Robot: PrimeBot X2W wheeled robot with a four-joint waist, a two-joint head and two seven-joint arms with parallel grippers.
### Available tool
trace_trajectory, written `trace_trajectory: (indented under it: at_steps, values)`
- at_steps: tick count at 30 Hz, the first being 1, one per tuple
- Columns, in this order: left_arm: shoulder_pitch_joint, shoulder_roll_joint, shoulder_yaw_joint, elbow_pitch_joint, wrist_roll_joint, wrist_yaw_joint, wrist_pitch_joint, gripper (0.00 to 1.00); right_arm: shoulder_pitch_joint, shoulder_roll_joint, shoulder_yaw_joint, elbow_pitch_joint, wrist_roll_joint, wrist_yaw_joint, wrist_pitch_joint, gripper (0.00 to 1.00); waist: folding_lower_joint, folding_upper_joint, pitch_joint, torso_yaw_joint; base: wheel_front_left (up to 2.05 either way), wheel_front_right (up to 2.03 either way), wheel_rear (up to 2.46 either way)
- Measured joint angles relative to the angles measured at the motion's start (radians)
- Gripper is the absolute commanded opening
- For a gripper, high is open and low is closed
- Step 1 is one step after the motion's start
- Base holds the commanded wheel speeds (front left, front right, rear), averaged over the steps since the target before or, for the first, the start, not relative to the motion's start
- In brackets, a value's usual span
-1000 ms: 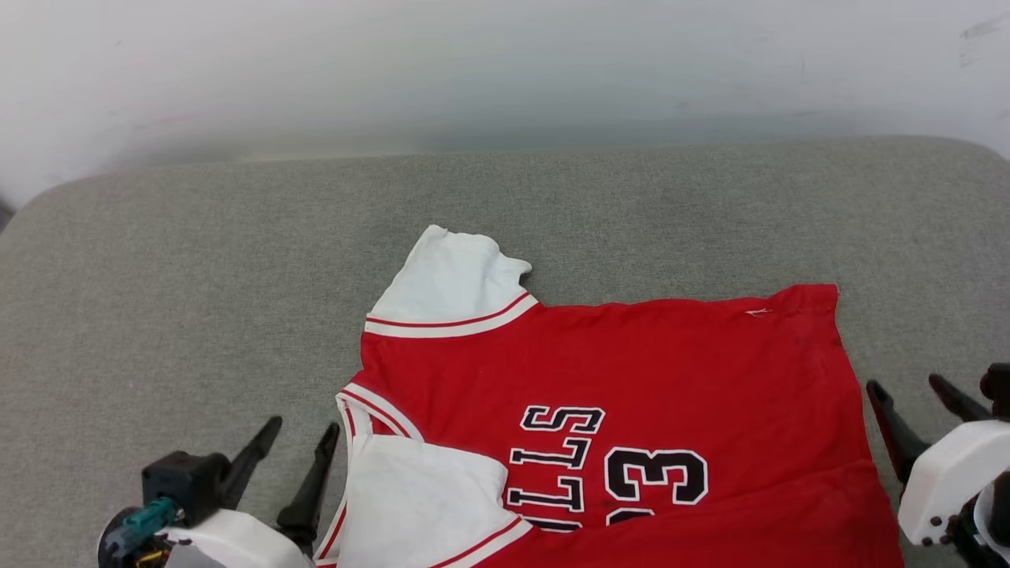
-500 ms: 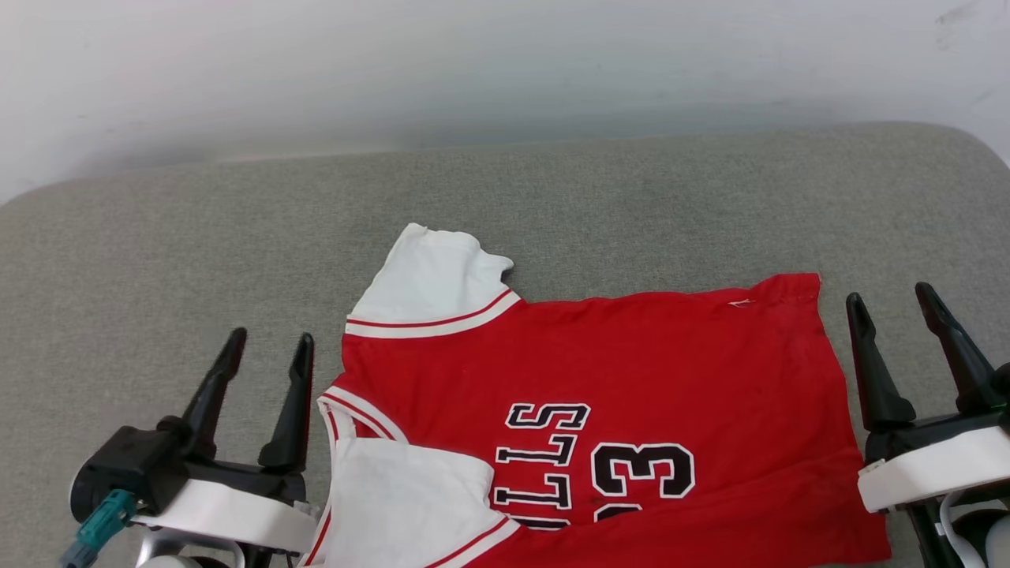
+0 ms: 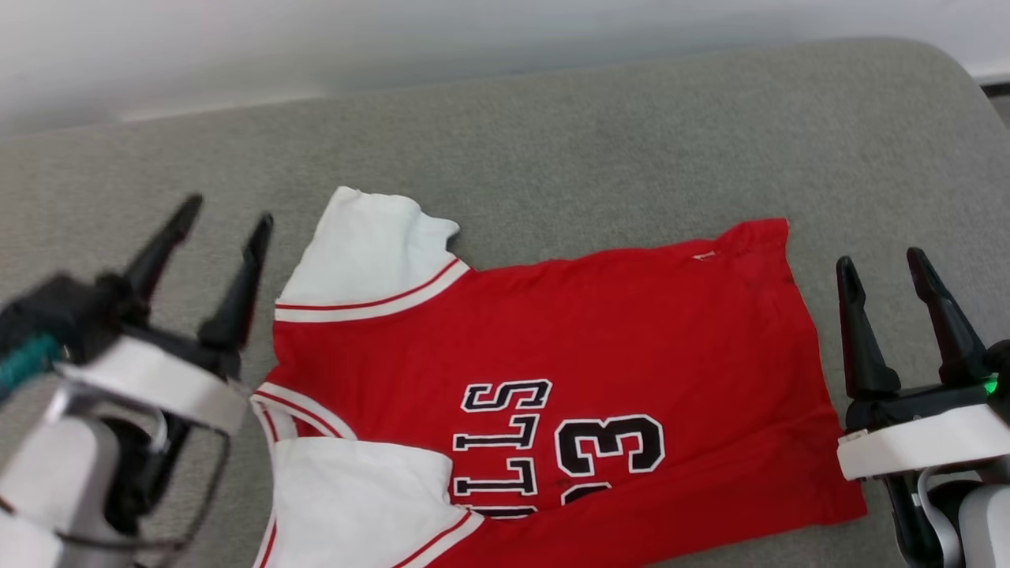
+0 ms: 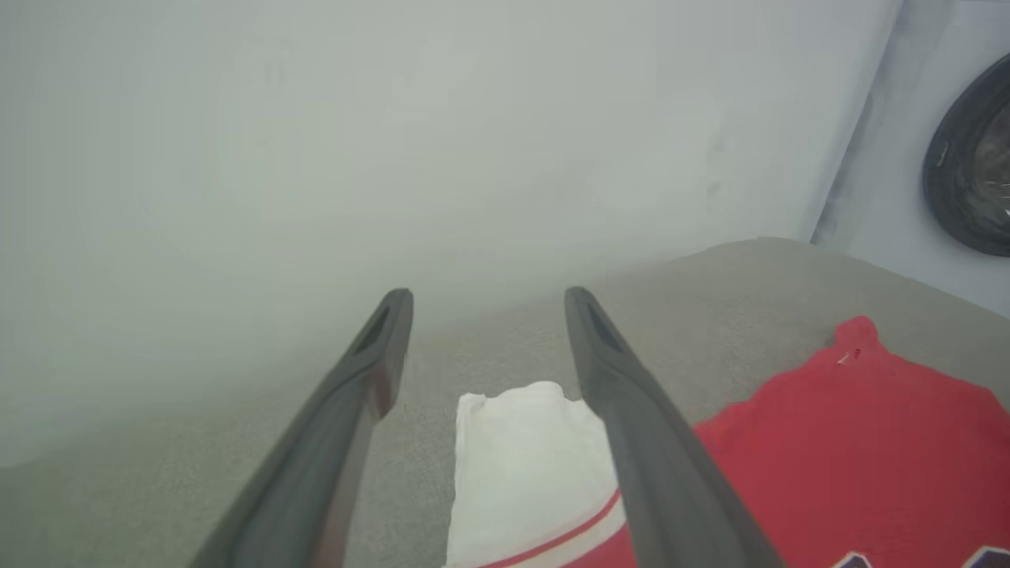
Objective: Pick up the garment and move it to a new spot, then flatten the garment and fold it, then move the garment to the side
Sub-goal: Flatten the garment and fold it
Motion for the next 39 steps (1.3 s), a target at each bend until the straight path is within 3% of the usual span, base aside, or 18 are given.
trace_trajectory:
  at_steps: [6,12,20,25,34,35,36,39]
  values:
    - [-0.249,0.103,-0.066,0.093,-0.121,-0.035,0.277,1.0,-0.026,0.018,0.012,0.022,-0.002,0.0,-0.022,1.0,0.0,0.0,0.075,-0.054,0.0,0.0,0.0]
    - [-0.494,0.19,-0.183,0.213,-0.267,-0.04,0.642,1.0,-0.057,0.02,0.036,0.044,-0.011,0.0,-0.034,1.0,0.0001,0.0,0.152,-0.102,0.0,0.0,0.0]
    - [-0.643,0.246,-0.235,0.34,-0.369,-0.015,1.047,1.0,-0.086,0.036,0.066,0.093,-0.018,0.0,-0.043,1.0,0.0001,0.0,0.234,-0.174,0.0,0.0,0.0]
    - [-0.66,0.26,-0.241,0.348,-0.383,0.023,1.131,1.0,-0.092,0.04,0.085,0.13,-0.02,0.0,-0.039,1.0,0.0001,-0.0001,0.271,-0.205,0.0,0.0,0.0]
    - [-0.666,0.272,-0.26,0.373,-0.321,0.045,1.068,1.0,-0.114,0.023,0.109,0.145,-0.032,0.0,-0.038,1.0,0.0,0.0,0.313,-0.223,0.0,0.0,0.0]
    - [-0.663,0.271,-0.26,0.374,-0.322,0.045,1.068,0.44,-0.115,0.02,0.108,0.145,-0.032,0.0,-0.038,1.0,0.0,0.0,0.313,-0.221,0.0,0.0,0.0]
    - [-0.662,0.267,-0.261,0.376,-0.329,0.043,1.068,0.0,-0.117,0.019,0.106,0.145,-0.032,0.0,-0.032,1.0,0.0,-0.0001,0.312,-0.22,0.0,0.0,0.0]
    - [-0.651,0.258,-0.262,0.375,-0.345,0.031,1.062,0.0,-0.123,0.015,0.1,0.141,-0.037,0.0,-0.029,1.0,-0.0001,0.0,0.307,-0.212,0.0,0.0,0.0]
